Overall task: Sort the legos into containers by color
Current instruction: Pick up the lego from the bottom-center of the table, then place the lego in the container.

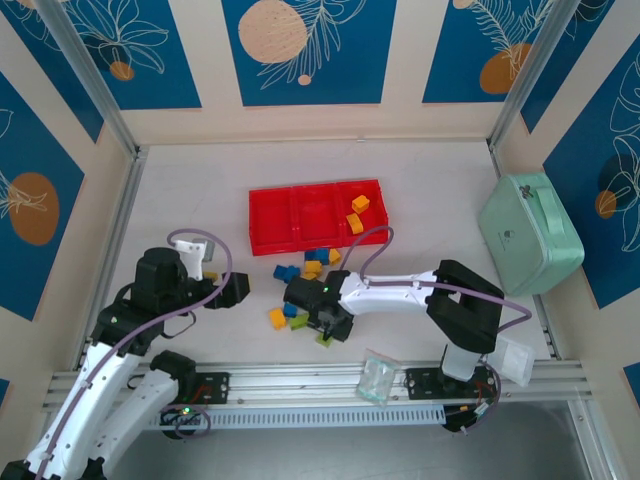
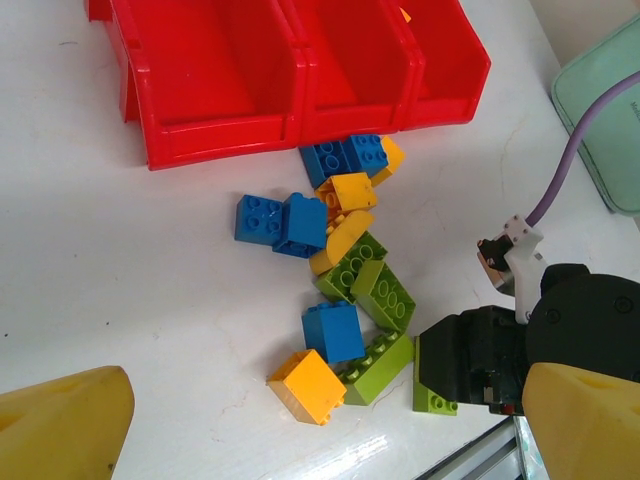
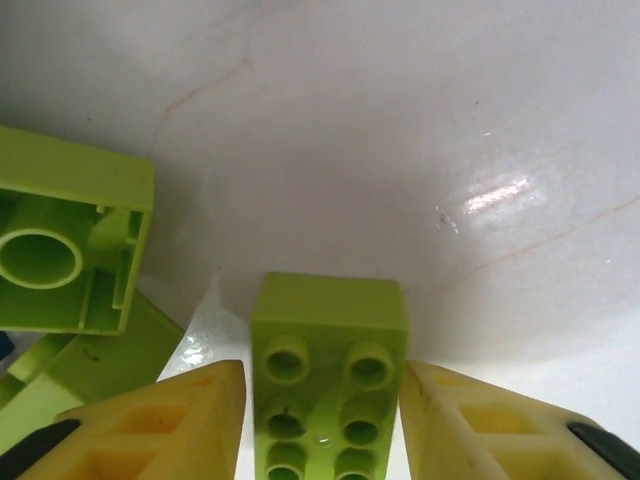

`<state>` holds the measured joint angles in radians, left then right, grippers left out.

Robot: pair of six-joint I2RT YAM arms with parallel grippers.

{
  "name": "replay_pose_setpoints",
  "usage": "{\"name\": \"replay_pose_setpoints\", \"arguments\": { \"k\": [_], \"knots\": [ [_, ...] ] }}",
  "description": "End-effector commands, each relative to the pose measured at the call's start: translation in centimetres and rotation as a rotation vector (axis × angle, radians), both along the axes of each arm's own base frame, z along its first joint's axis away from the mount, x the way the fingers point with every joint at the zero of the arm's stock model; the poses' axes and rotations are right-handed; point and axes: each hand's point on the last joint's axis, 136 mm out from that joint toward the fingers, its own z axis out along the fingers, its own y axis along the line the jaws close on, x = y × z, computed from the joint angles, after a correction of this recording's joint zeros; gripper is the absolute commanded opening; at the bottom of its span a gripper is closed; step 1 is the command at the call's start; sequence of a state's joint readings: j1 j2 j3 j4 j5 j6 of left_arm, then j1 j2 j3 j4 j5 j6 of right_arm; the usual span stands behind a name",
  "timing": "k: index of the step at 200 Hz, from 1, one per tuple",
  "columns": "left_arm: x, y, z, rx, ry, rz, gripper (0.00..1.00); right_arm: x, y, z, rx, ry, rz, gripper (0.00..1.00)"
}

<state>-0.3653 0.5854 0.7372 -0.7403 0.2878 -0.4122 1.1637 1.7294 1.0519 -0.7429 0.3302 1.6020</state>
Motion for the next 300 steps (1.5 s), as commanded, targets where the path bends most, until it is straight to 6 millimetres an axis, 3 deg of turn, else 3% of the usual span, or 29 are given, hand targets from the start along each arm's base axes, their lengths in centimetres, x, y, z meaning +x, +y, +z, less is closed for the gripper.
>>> {"name": "replay_pose_setpoints", "arguments": {
  "k": [1, 64, 86, 103, 136, 176, 216, 261, 284, 300],
  "knots": [
    [0.0, -0.2, -0.2, 0.009, -0.017, -0.02, 0.99, -0.3, -2.0, -2.1, -0.07, 0.003, 0.031, 0.43],
    [0.3, 0.1, -0.4, 0.03, -0.01, -0.004, 0.99, 0.5, -2.6, -2.3, -0.101, -0.032, 0.097, 0.42],
    [0.3, 0.2, -0.4, 0.035, -0.01, 0.003, 0.99, 0.9, -2.4, -2.1, -0.099, -0.044, 0.13, 0.31],
    [0.4, 0.2, -0.6, 0.037, -0.005, 0.004, 0.99, 1.4, -2.8, -0.8, -0.123, -0.073, 0.152, 0.28],
    [0.4, 0.3, -0.7, 0.043, 0.0, 0.006, 0.99, 3.7, -2.5, 4.0, -0.104, -0.19, 0.268, 0.27],
    [0.4, 0.3, -0.6, 0.044, -0.003, 0.01, 0.99, 9.3, -0.9, 10.6, -0.012, -0.38, 0.414, 0.26],
    [0.4, 0.4, -0.5, 0.044, -0.009, 0.01, 0.99, 18.3, 0.0, 14.0, 0.103, -0.475, 0.525, 0.27],
    [0.4, 0.9, -0.3, 0.058, -0.023, 0.036, 0.99, 27.7, 2.2, 12.8, 0.16, -0.448, 0.655, 0.26],
    [0.4, 1.1, -0.2, 0.06, -0.033, 0.046, 1.0, 31.1, 2.7, 11.3, 0.186, -0.405, 0.669, 0.26],
    [0.5, 1.3, -0.3, 0.068, -0.034, 0.058, 0.99, 32.3, 2.9, 10.1, 0.22, -0.36, 0.658, 0.26]
  ]
}}
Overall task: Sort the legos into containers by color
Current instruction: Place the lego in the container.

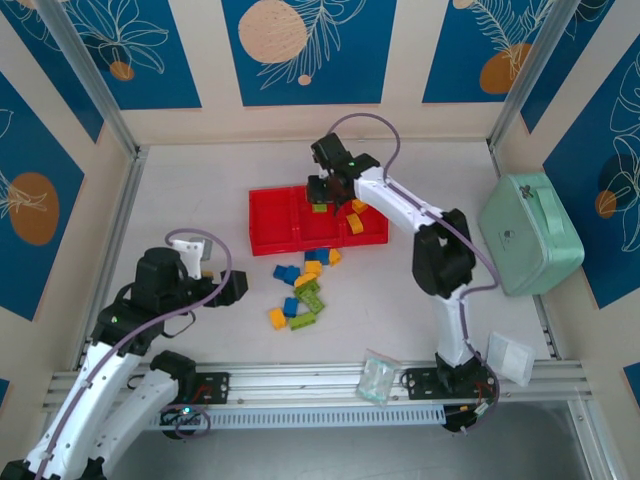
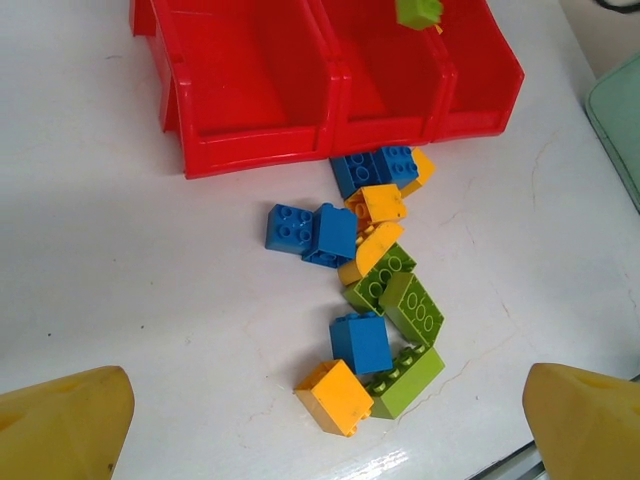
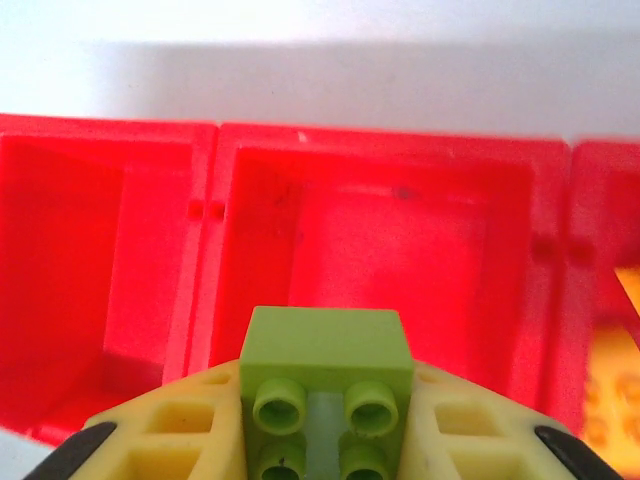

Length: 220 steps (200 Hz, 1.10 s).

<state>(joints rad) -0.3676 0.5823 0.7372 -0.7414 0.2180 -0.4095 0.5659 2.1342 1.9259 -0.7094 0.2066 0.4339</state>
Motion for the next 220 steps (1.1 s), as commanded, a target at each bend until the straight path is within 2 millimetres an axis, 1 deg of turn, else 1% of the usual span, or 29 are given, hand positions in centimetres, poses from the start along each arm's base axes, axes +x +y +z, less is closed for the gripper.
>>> {"name": "replay_pose_setpoints", "arguments": {
  "k": [1, 14, 30, 52, 69, 83, 85, 88, 93, 111, 134, 153, 170, 192, 220],
  "knots": [
    [-0.1, 0.4, -0.1, 0.027, -0.015, 0.007, 0.99, 0.1, 0.6, -1.4, 0.021, 0.1, 0.106, 0.26],
    [-0.1, 0.4, -0.2, 0.029, -0.013, 0.011, 1.0, 0.6, 0.9, -2.4, 0.019, 0.123, 0.113, 0.26],
    [0.0, 0.4, -0.3, 0.031, -0.011, 0.01, 0.99, 0.7, 1.1, -3.5, 0.009, 0.14, 0.118, 0.28],
    [0.1, 0.4, -0.5, 0.033, 0.0, 0.01, 0.99, 0.3, 0.9, -4.3, 0.003, 0.157, 0.103, 0.35],
    [0.1, 0.4, -0.6, 0.037, 0.007, 0.01, 0.99, -0.2, 0.7, -4.5, 0.002, 0.169, 0.093, 0.46],
    [0.2, 0.3, -0.7, 0.039, 0.011, 0.01, 0.99, -0.7, 0.8, -4.3, 0.015, 0.183, 0.095, 0.6],
    [0.2, 0.3, -0.7, 0.039, 0.012, 0.01, 0.99, -0.7, 0.9, -4.3, 0.016, 0.183, 0.097, 0.61],
    [0.2, 0.3, -0.7, 0.039, 0.014, 0.01, 0.99, -0.9, 0.9, -4.2, 0.015, 0.186, 0.099, 0.65],
    [0.2, 0.3, -0.7, 0.039, 0.013, 0.007, 0.99, -1.1, 0.9, -4.1, 0.007, 0.188, 0.099, 0.68],
    [0.1, 0.1, -0.8, 0.034, 0.019, -0.002, 0.99, -1.6, 1.0, -3.0, -0.007, 0.175, 0.105, 0.75],
    [0.1, 0.0, -0.8, 0.032, 0.021, -0.007, 0.99, -2.6, 1.2, -0.8, -0.002, 0.154, 0.116, 0.78],
    [0.1, 0.0, -0.7, 0.029, 0.02, -0.009, 1.0, -3.9, 1.4, 1.0, 0.006, 0.137, 0.13, 0.8],
    [0.1, 0.0, -0.7, 0.028, 0.019, -0.01, 0.99, -5.5, 1.7, 2.7, 0.003, 0.121, 0.149, 0.82],
    [0.1, -0.2, -0.7, 0.023, 0.019, -0.017, 1.0, -7.9, 1.6, 4.2, -0.031, 0.101, 0.167, 0.84],
    [-0.1, -0.8, -0.2, -0.002, -0.007, -0.052, 0.99, -11.6, 1.2, 4.6, -0.098, 0.102, 0.205, 0.86]
  ]
}}
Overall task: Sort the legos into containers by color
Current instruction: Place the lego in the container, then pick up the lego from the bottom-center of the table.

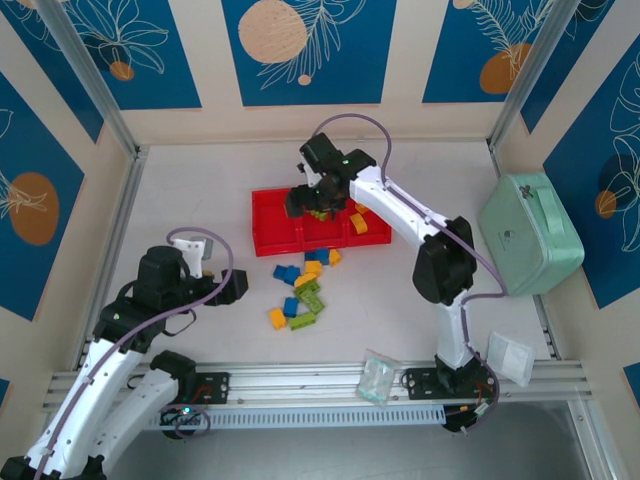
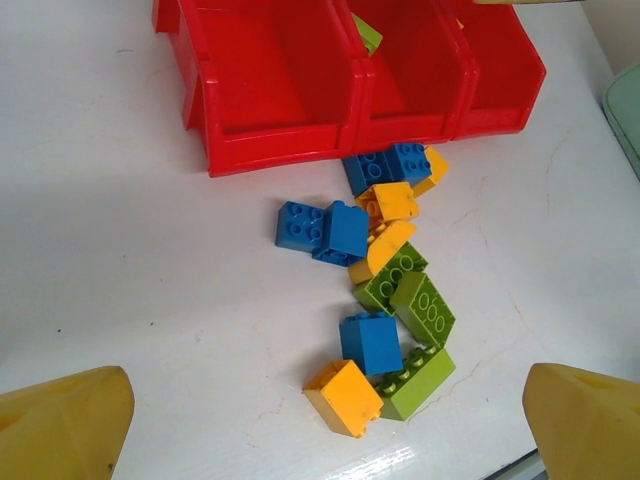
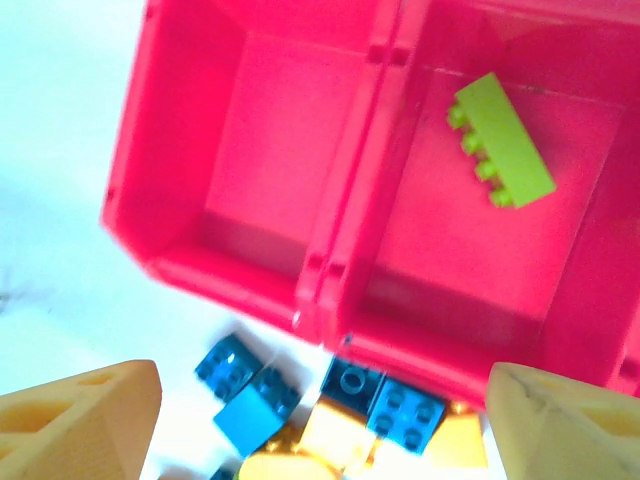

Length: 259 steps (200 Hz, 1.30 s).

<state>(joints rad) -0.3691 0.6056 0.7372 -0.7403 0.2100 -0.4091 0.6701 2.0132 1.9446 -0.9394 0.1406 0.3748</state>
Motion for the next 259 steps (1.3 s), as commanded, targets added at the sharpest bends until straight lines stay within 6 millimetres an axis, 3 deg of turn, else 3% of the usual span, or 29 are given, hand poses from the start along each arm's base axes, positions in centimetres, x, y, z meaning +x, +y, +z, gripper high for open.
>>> {"name": "replay_pose_setpoints", "arguments": {
  "k": [1, 41, 85, 106, 193, 259],
  "knots": [
    [-0.4, -0.8, 0.2, -0.016, -0.027, -0.057, 0.99, -3.7, -1.0, 0.7, -0.072, 0.008, 0.023, 0.86],
    [-0.6, -0.8, 0.8, -0.03, -0.058, -0.064, 0.99, -9.4, -0.9, -0.7, -0.121, 0.023, 0.079, 0.87],
    [-0.9, -0.4, 1.3, -0.031, -0.084, -0.047, 0.99, -14.5, 0.2, -4.8, -0.14, 0.1, 0.12, 0.87],
    [-1.1, -0.1, 1.8, -0.037, -0.109, -0.038, 0.99, -15.9, 0.7, -6.7, -0.167, 0.13, 0.125, 0.86],
    [-1.3, 0.1, 2.1, -0.038, -0.122, -0.025, 1.0, -16.2, 0.3, -11.9, -0.253, 0.18, 0.099, 0.78],
    [-1.3, 0.3, 2.2, -0.038, -0.134, -0.017, 0.99, -15.9, 0.1, -13.3, -0.266, 0.199, 0.096, 0.7]
  ]
}}
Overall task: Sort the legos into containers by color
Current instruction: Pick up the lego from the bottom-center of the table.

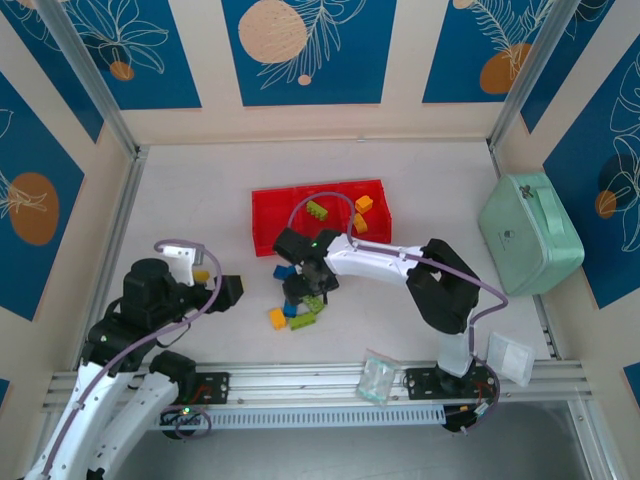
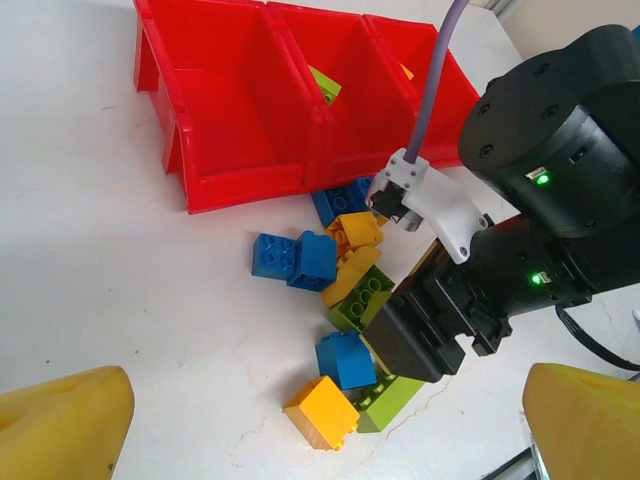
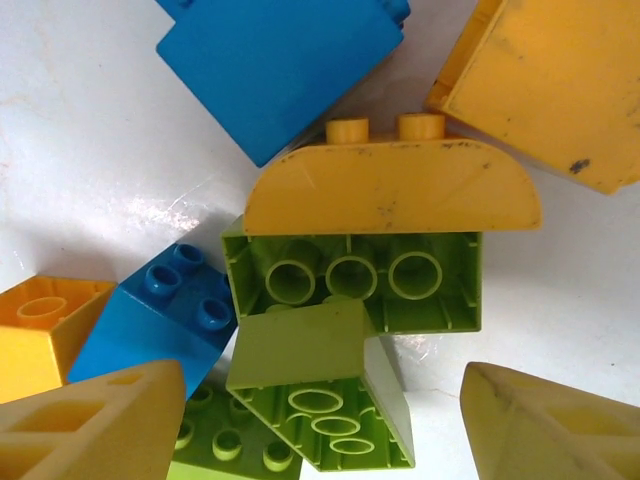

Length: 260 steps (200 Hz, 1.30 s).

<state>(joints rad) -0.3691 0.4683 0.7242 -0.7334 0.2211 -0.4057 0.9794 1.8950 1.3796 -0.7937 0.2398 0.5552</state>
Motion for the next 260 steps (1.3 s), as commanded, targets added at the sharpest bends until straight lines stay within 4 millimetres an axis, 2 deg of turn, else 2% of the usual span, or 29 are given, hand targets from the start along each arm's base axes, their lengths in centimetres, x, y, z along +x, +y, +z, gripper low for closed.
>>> {"name": "replay_pose_setpoints", "arguments": {
  "k": [1, 75, 134, 205, 260],
  "knots": [
    [0.0, 0.0, -0.1, 0.013, -0.012, -0.005, 0.99, 0.1, -0.2, -0.9, -0.015, 0.013, -0.009, 0.7],
    [0.0, 0.4, 0.3, 0.015, -0.037, 0.015, 0.99, 0.3, -0.3, -2.1, -0.041, 0.027, -0.014, 0.62],
    [0.0, 0.4, 0.3, 0.017, -0.035, 0.016, 0.99, 0.4, -0.8, -1.7, -0.058, -0.01, -0.026, 0.51],
    [0.1, 0.4, 0.2, 0.019, -0.031, 0.016, 0.99, 0.5, -1.4, 2.3, -0.036, -0.099, -0.037, 0.36],
    [0.1, 0.3, 0.1, 0.019, -0.028, 0.013, 0.99, 2.6, -2.8, 7.4, -0.02, -0.231, -0.055, 0.26]
  ]
}}
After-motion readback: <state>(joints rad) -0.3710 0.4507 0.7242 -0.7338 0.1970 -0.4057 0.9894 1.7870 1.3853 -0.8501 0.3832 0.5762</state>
